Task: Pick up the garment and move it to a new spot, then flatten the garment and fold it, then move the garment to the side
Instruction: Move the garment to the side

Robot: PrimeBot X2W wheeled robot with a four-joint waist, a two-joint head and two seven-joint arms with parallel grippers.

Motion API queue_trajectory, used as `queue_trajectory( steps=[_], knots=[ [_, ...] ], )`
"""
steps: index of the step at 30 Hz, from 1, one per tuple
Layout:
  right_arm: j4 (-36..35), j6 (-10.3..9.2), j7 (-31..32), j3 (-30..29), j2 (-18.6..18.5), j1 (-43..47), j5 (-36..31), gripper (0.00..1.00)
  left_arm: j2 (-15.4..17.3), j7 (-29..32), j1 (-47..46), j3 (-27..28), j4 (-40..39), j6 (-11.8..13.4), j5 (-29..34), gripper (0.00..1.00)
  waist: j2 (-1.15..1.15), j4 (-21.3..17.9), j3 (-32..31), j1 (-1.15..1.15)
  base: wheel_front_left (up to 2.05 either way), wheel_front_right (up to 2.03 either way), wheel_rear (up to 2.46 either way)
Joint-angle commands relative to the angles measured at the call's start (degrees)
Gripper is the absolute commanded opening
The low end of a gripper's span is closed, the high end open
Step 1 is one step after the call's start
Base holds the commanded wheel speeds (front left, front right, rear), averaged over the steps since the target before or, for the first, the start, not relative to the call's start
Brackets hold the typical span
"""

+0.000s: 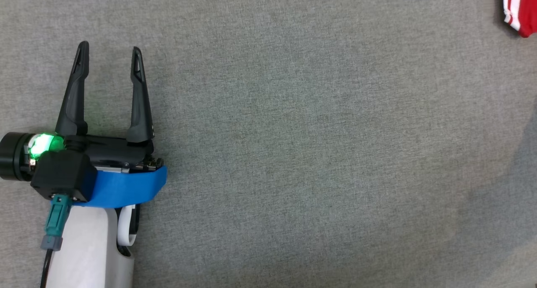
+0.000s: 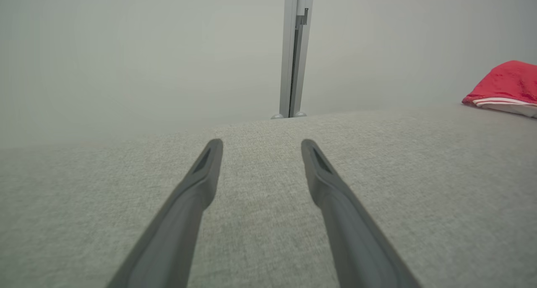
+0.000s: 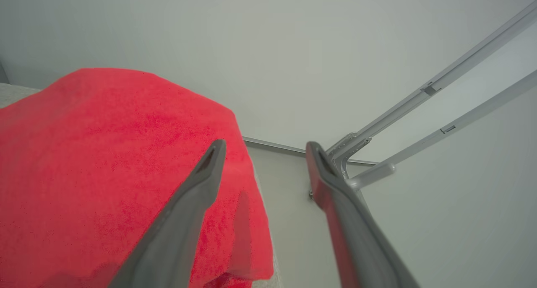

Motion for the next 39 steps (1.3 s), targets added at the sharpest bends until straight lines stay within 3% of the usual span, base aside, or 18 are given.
queue_trajectory(
  steps=[1,7,14,19,28,39],
  knots=[
    [1.0,-0.01,-0.5,-0.5,0.4,-0.6,-1.0,1.00,0.4,0.2,0.2,0.3,1.6,0.4,-0.2,1.00,0.01,0.1,-0.9,-0.01,0.00,0.00,0.00],
    [2.4,-0.01,-1.6,-1.3,2.0,1.4,-2.8,1.00,-0.4,0.1,1.2,0.1,2.0,0.7,-1.1,1.00,0.01,0.9,-4.8,-0.01,0.00,0.00,0.00],
    [-2.0,-0.01,-3.0,-1.1,6.0,6.4,-2.2,1.00,-1.0,0.1,4.2,1.4,2.7,1.3,-2.3,1.00,0.01,1.8,-11.2,-0.01,0.00,0.00,0.00],
    [-10.0,-0.01,-3.0,-0.9,8.6,12.3,-1.0,1.00,-1.3,0.1,6.7,2.2,3.2,1.6,-2.9,1.00,0.01,2.1,-15.2,-0.01,0.00,0.00,0.00],
    [-29.0,-0.01,-3.0,-0.5,14.5,31.3,1.9,1.00,-2.5,0.1,13.2,3.7,4.8,2.4,-4.2,1.00,0.01,2.9,-24.6,-0.01,0.00,0.00,0.00],
    [-41.2,0.00,-3.0,-2.9,19.3,50.6,4.8,1.00,-3.4,0.1,19.3,4.7,7.0,2.5,-5.0,1.00,0.01,4.2,-31.8,-0.01,0.00,0.00,0.00]
  ],
)
